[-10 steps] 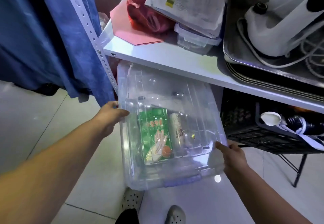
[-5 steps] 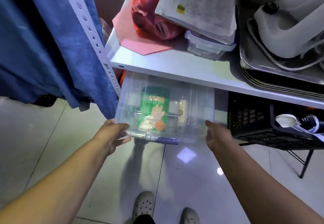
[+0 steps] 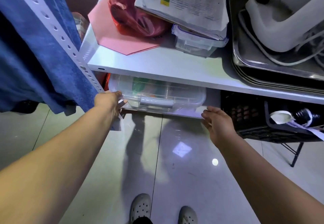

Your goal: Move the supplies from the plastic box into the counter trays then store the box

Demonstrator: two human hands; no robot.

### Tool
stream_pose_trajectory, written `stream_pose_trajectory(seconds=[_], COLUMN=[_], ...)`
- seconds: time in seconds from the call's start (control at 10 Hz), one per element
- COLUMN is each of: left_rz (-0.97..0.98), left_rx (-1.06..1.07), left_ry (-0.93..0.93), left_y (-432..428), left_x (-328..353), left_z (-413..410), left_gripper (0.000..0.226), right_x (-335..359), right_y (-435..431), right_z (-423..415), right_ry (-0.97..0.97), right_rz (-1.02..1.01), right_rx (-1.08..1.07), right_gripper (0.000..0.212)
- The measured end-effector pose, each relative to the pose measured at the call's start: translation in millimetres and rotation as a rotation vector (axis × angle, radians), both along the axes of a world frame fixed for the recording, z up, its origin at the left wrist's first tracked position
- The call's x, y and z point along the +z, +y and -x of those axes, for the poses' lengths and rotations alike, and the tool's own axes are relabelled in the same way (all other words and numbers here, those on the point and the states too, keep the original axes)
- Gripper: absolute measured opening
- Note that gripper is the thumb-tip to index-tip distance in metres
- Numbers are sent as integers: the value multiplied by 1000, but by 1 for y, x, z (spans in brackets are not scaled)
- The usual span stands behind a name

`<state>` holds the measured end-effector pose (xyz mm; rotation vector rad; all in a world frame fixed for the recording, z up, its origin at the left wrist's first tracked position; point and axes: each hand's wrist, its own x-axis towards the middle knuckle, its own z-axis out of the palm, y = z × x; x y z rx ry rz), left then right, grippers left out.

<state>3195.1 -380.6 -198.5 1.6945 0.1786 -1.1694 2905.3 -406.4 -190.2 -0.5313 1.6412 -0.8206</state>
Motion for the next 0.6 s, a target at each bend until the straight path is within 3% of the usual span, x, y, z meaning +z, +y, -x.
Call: stream_pose_trajectory(seconds=[0.1,0.2,0.4,0.5,0.6], left_rz=[27,-19,3,-7,10], left_rx=[-11,-147,-447,-721,-1149], left_ry=[-28,-138,-239,-327,-510], left_y=[-4,1,33,52,84], left_x=[-4,-8,-6,2,21], left_z=[-1,-1,30,52,83], left_gripper=[21,7,31,15,10], right_x=[-4,-12,-8,4,33], right_y=[12,31,66,78,102], right_z=[12,26,50,55,71], right_ry=[100,321,843,871,909], right_rz=[5,9,-87,-117,-141], right_rx=[107,340,810,862,838], right_gripper=[18,18,24,25,25])
